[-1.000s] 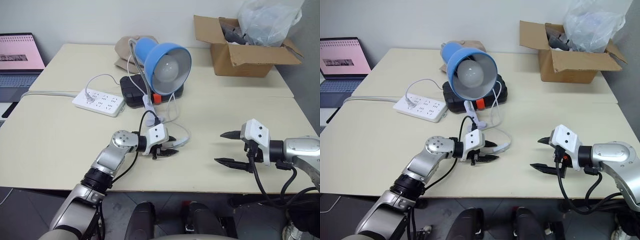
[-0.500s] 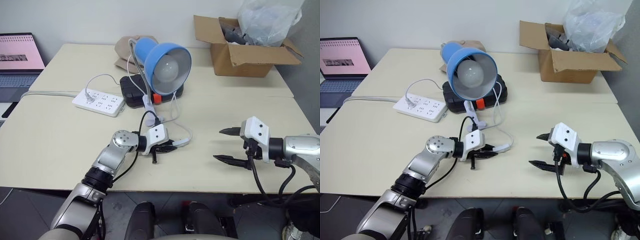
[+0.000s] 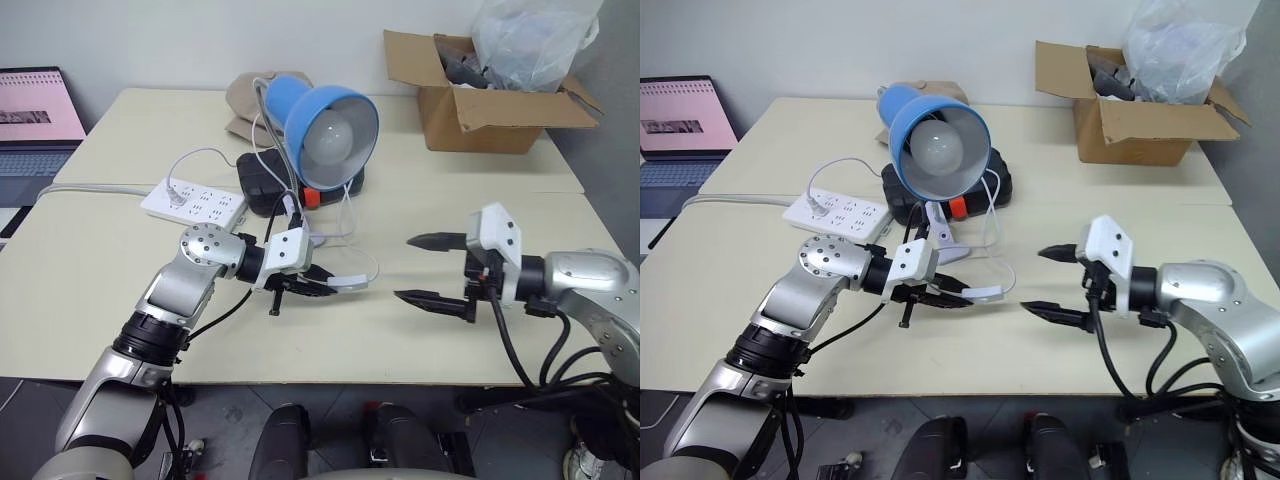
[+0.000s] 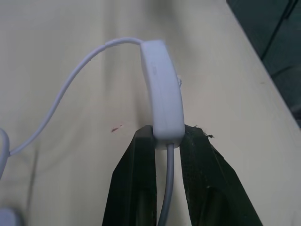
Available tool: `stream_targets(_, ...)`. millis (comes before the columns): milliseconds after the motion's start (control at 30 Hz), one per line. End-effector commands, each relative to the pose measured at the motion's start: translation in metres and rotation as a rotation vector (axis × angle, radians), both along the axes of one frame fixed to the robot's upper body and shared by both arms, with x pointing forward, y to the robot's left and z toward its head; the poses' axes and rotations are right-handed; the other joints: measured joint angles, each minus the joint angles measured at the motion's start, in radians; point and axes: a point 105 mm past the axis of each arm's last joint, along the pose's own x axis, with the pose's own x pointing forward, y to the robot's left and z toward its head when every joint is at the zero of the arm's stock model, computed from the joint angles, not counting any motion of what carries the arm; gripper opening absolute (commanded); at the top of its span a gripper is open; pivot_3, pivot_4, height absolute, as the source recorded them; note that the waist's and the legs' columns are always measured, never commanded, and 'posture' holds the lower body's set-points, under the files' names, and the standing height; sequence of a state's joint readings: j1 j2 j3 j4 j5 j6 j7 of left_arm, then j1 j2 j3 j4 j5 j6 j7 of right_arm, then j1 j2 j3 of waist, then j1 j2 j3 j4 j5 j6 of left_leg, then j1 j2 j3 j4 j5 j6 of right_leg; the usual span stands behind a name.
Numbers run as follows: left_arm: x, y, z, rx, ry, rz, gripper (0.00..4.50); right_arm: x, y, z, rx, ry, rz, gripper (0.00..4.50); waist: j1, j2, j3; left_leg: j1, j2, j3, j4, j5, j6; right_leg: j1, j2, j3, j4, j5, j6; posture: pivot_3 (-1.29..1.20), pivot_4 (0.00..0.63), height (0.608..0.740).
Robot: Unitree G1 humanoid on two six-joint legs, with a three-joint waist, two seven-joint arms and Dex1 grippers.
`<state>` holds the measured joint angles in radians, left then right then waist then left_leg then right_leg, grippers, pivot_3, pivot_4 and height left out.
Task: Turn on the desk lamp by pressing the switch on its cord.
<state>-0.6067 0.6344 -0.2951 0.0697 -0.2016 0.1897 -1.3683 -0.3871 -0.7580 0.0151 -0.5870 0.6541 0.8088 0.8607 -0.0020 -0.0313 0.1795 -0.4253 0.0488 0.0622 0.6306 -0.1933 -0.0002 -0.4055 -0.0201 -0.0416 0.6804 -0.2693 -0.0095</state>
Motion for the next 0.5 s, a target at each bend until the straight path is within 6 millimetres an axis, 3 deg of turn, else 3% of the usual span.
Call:
stream_targets(33, -0.001, -0.001, 0.013, -0.027, -0.039, -0.015, 0.39, -0.002, 0.022, 0.002, 0.014, 0.046, 0.052, 4.50, 0.000, 0.000, 0.000, 0.000, 0.000, 0.000, 0.000, 0.000, 0.000, 0.000, 0.000, 0.000, 0.000, 0.000, 0.000, 0.00, 0.150, 0.740)
stream_targets(200, -0.002, 0.000, 0.012, -0.030, -0.039, -0.008, 0.39, 0.006, 0.039, -0.009, -0.009, 0.100, 0.087, 4.50, 0.001, 0.000, 0.000, 0.000, 0.000, 0.001, 0.000, 0.000, 0.000, 0.000, 0.000, 0.000, 0.000, 0.000, 0.000, 0.00, 0.150, 0.740)
stream_targets(500, -0.003, 0.001, 0.011, -0.036, -0.038, 0.008, 0.39, 0.018, 0.046, -0.033, -0.101, 0.120, 0.106, 4.50, 0.001, 0.000, 0.000, -0.001, 0.000, 0.001, 0.001, 0.000, 0.000, -0.001, 0.000, 0.000, 0.000, 0.000, 0.000, 0.00, 0.150, 0.740)
